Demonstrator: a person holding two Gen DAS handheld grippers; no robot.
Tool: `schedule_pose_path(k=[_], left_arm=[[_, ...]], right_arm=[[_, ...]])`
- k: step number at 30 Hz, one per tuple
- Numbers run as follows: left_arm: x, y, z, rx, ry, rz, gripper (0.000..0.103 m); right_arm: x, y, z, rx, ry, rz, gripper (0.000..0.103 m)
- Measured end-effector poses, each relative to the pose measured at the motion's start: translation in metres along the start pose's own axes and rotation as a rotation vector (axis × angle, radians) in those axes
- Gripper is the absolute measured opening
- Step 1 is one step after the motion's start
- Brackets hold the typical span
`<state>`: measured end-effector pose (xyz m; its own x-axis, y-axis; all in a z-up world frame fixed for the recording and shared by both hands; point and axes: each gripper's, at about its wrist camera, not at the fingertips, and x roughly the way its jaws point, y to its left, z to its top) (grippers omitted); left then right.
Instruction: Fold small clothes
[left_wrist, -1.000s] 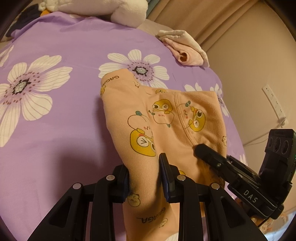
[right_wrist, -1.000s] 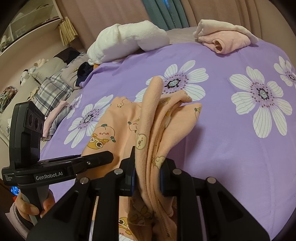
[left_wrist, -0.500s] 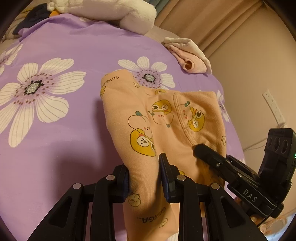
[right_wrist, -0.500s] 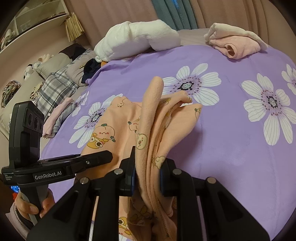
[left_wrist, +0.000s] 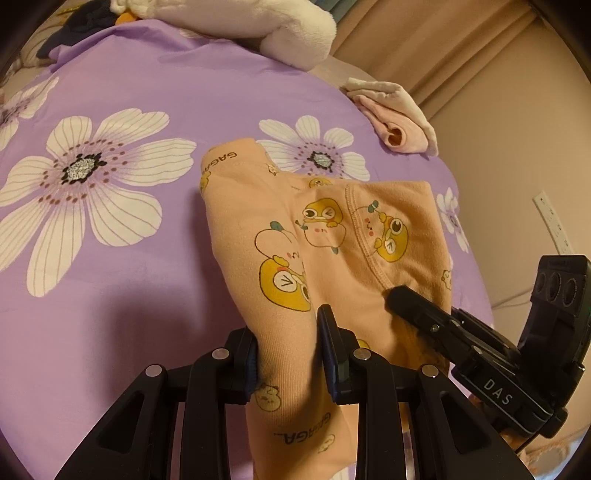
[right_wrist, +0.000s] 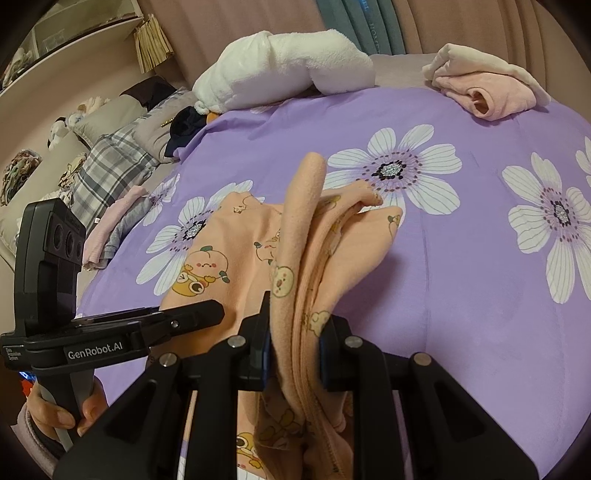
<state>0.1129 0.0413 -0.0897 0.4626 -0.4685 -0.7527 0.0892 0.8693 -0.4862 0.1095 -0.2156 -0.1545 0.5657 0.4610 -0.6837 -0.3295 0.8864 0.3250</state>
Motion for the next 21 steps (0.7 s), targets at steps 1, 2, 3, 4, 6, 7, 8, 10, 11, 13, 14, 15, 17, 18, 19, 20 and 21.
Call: schedule_pose_path(k=[1,2,3,4,6,7,8,10,11,13,14,15,17,18,19,20,21], left_arm=[[0.001,0.001,0.0,-0.002,0.002,0.001,0.027],[0.001,0.002,0.001,-0.005,0.003,0.002,0.027],[0.002,0.003,0.001,-0.008,0.005,0.002,0.027],[0.002,0.004,0.001,-0.01,0.007,0.003,0.027],[0.004,0.006,0.002,-0.015,0.012,0.005,0.027],[0.004,0.006,0.002,-0.017,0.014,0.005,0.027],[0.005,0.007,0.002,-0.019,0.016,0.006,0.027],[0.008,0.008,0.004,-0.02,0.021,0.007,0.027],[0.009,0.008,0.004,-0.021,0.024,0.009,0.027],[0.011,0.008,0.005,-0.022,0.028,0.011,0.027],[0.012,0.008,0.005,-0.023,0.031,0.011,0.027],[0.013,0.009,0.005,-0.024,0.033,0.012,0.027],[0.015,0.009,0.006,-0.026,0.038,0.013,0.027],[0.016,0.01,0.006,-0.026,0.04,0.014,0.027],[0.017,0.009,0.006,-0.026,0.043,0.015,0.027],[0.019,0.009,0.007,-0.026,0.045,0.017,0.027],[0.02,0.009,0.007,-0.026,0.048,0.018,0.027]], right_arm=[[0.002,0.0,0.0,-0.001,0.003,0.0,0.02],[0.003,0.0,-0.001,-0.001,0.006,-0.001,0.02],[0.005,0.001,0.0,-0.001,0.01,-0.001,0.02],[0.007,0.001,0.0,-0.001,0.013,-0.002,0.02],[0.01,0.0,0.001,-0.002,0.018,-0.002,0.02],[0.011,0.0,0.002,-0.002,0.021,-0.002,0.02],[0.012,0.001,0.002,-0.001,0.023,-0.003,0.02],[0.015,0.001,0.002,-0.001,0.028,-0.004,0.02],[0.016,0.001,0.002,0.0,0.03,-0.004,0.02],[0.018,0.0,0.002,0.002,0.035,-0.005,0.02],[0.019,-0.001,0.002,0.004,0.037,-0.005,0.02],[0.02,-0.002,0.002,0.006,0.039,-0.006,0.02],[0.022,-0.003,0.001,0.01,0.044,-0.007,0.02],[0.023,-0.004,0.001,0.013,0.047,-0.007,0.02],[0.024,-0.004,0.001,0.014,0.049,-0.008,0.02],[0.025,-0.005,0.0,0.015,0.051,-0.009,0.02],[0.026,-0.005,0.0,0.016,0.053,-0.01,0.02]])
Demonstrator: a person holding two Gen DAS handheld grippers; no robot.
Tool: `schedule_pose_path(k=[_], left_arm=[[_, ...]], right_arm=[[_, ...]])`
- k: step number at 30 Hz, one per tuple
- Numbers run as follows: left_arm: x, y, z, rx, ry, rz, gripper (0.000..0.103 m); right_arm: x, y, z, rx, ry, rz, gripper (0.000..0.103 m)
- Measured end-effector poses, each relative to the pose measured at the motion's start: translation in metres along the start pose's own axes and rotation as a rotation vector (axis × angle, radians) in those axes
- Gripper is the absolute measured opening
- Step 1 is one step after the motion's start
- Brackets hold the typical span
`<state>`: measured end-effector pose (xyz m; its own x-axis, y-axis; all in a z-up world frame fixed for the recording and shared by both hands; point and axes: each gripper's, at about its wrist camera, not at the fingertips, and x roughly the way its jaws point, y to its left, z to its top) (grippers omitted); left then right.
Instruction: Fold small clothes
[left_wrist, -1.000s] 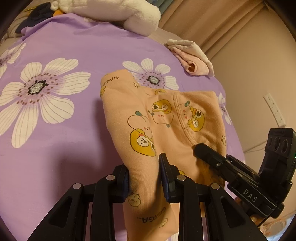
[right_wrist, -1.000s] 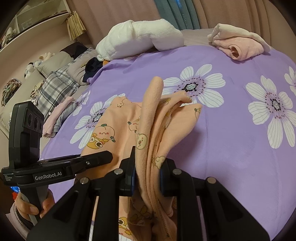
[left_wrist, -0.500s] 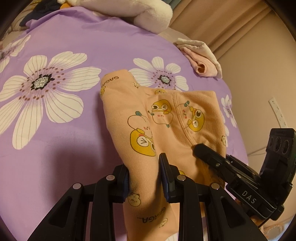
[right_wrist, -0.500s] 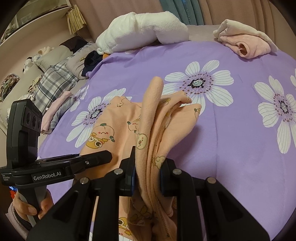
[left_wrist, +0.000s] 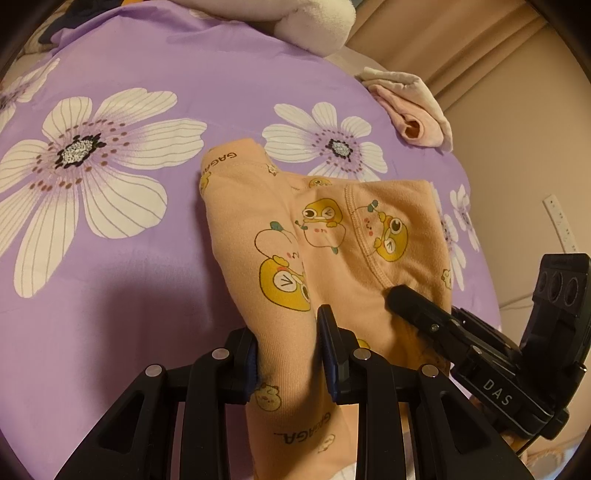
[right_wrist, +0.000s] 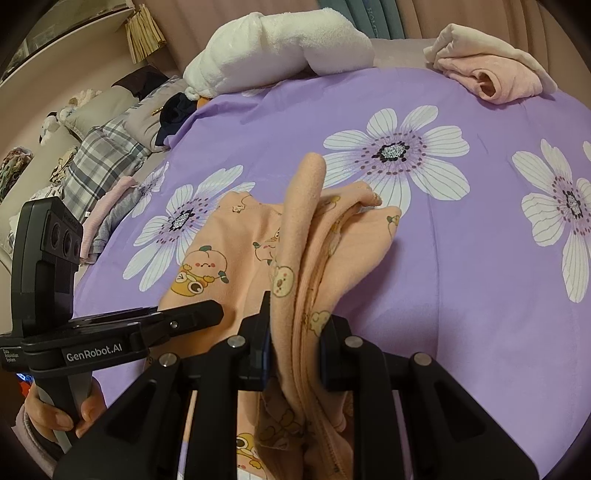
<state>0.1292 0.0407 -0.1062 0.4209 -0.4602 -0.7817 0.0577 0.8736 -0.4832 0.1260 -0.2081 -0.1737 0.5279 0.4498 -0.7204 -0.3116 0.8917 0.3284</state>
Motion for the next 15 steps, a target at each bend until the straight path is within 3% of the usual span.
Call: schedule_pose_path(k=[15], left_arm=[[0.0083,0.0018,0.0014,-0.003,0.019,0.02,0.027]], right_arm=[[0.0103,-0.0065,-0.0039,0.018,0.025,-0.016,0.021]])
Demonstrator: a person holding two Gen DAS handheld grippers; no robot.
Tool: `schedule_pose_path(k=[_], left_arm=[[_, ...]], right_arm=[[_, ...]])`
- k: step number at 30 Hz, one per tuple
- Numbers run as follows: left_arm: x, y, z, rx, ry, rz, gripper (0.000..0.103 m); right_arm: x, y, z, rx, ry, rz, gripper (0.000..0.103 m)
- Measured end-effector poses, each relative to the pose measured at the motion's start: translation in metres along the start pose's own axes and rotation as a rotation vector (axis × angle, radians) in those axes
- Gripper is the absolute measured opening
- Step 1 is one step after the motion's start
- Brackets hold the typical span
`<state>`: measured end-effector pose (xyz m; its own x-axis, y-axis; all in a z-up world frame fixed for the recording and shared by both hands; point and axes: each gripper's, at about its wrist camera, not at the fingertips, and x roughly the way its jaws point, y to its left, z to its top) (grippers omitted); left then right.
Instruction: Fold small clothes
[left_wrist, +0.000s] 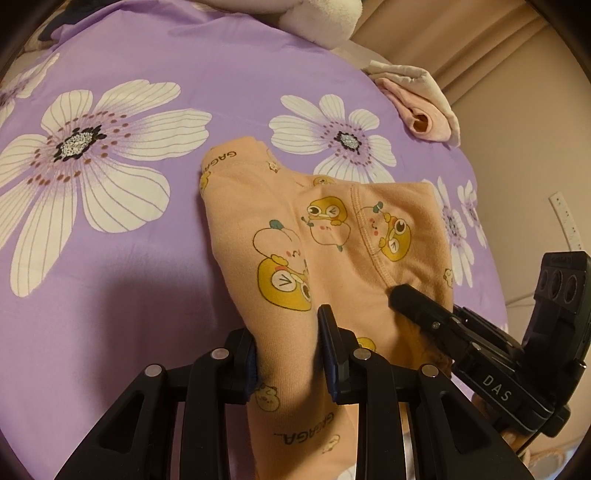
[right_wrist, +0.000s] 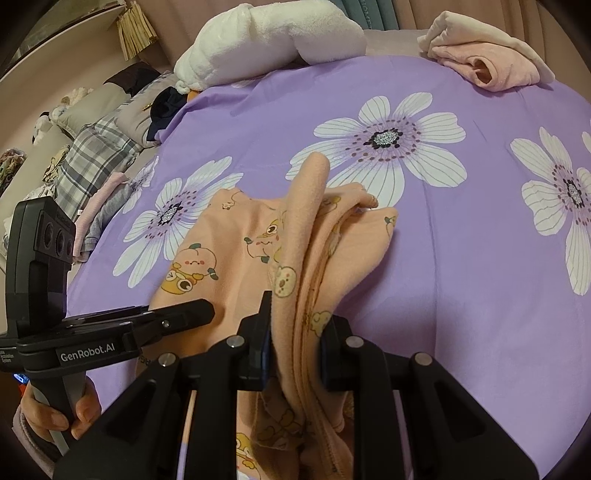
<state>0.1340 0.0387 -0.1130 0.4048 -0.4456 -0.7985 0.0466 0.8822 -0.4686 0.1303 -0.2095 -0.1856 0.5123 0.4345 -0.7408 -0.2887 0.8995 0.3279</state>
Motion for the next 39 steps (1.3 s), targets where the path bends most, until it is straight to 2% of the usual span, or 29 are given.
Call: schedule_pose_path(k=[14,18,19,21,23,26,28,32,36,39], left_arm=[[0.003,0.008,0.001,-0.018,0.023,0.021,0.027],[0.002,0.009,0.001,-0.02,0.023,0.041,0.035],[0.001,0.01,0.0,-0.017,0.022,0.052,0.037],[-0.002,0.012,0.0,-0.012,0.01,0.089,0.048],[-0.007,0.015,-0.002,-0.009,-0.003,0.114,0.051],[-0.013,0.02,-0.003,-0.009,-0.014,0.135,0.053],[-0.018,0.02,-0.004,-0.006,-0.024,0.152,0.053],[-0.028,0.013,-0.005,0.023,-0.06,0.206,0.053],[-0.041,-0.003,-0.005,0.095,-0.127,0.249,0.053],[-0.044,-0.017,-0.003,0.146,-0.153,0.235,0.053]], right_arm=[[0.007,-0.009,-0.004,0.028,0.028,-0.023,0.028],[0.008,-0.014,-0.006,0.043,0.033,-0.03,0.031],[0.007,-0.015,-0.007,0.046,0.034,-0.033,0.033],[0.007,-0.017,-0.008,0.049,0.032,-0.059,0.041],[0.005,-0.02,-0.009,0.046,0.027,-0.098,0.052],[0.0,-0.028,-0.012,0.048,0.012,-0.15,0.056],[-0.005,-0.036,-0.013,0.069,0.004,-0.153,0.058],[-0.019,-0.044,-0.015,0.083,-0.037,-0.197,0.058],[-0.037,-0.038,-0.016,0.039,-0.095,-0.236,0.058],[-0.048,-0.029,-0.018,-0.003,-0.124,-0.206,0.045]])
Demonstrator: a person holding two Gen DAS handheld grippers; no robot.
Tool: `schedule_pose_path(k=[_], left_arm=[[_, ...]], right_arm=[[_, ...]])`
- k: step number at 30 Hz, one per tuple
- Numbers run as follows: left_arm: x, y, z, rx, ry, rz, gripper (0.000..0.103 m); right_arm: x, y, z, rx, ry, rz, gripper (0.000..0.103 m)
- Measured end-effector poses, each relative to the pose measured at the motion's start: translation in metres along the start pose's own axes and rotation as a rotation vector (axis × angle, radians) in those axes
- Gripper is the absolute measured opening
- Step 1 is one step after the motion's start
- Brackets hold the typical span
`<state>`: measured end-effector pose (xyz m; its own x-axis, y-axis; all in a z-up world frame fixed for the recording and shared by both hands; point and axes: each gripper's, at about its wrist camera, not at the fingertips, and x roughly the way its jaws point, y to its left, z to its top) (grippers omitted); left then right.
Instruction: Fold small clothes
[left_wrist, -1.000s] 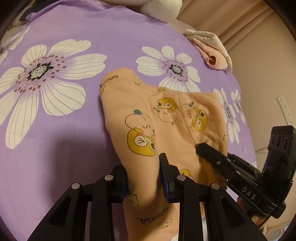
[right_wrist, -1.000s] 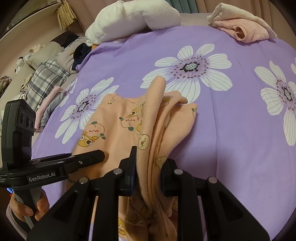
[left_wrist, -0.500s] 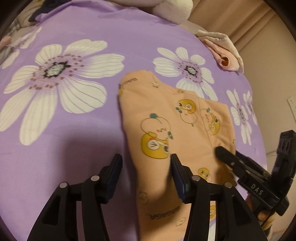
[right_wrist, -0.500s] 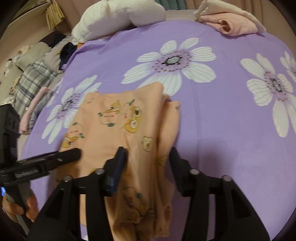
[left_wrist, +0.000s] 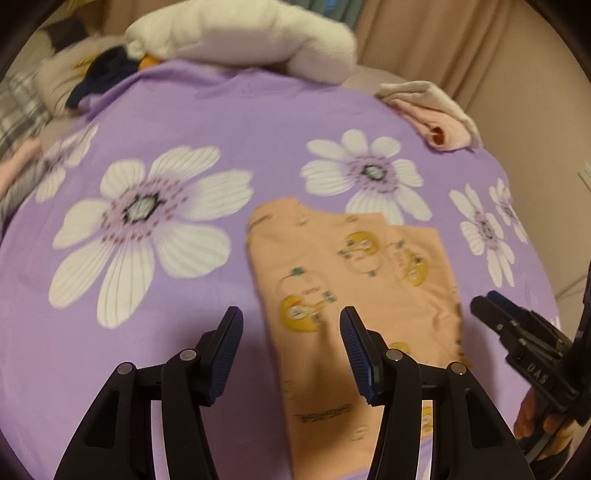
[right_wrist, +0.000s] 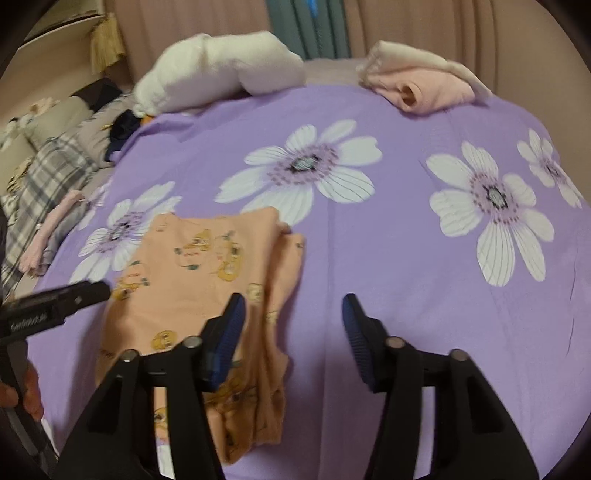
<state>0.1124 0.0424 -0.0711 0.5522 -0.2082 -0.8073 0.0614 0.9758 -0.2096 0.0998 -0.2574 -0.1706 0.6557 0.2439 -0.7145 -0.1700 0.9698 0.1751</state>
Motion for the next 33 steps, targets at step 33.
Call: schedule_pose_path(k=[33], left_arm=[[0.01,-0.035,-0.046,0.144,0.097,-0.069,0.048]], right_arm=[[0.028,0.036,-0.001,-0.053,0.08,0.094,0.016]])
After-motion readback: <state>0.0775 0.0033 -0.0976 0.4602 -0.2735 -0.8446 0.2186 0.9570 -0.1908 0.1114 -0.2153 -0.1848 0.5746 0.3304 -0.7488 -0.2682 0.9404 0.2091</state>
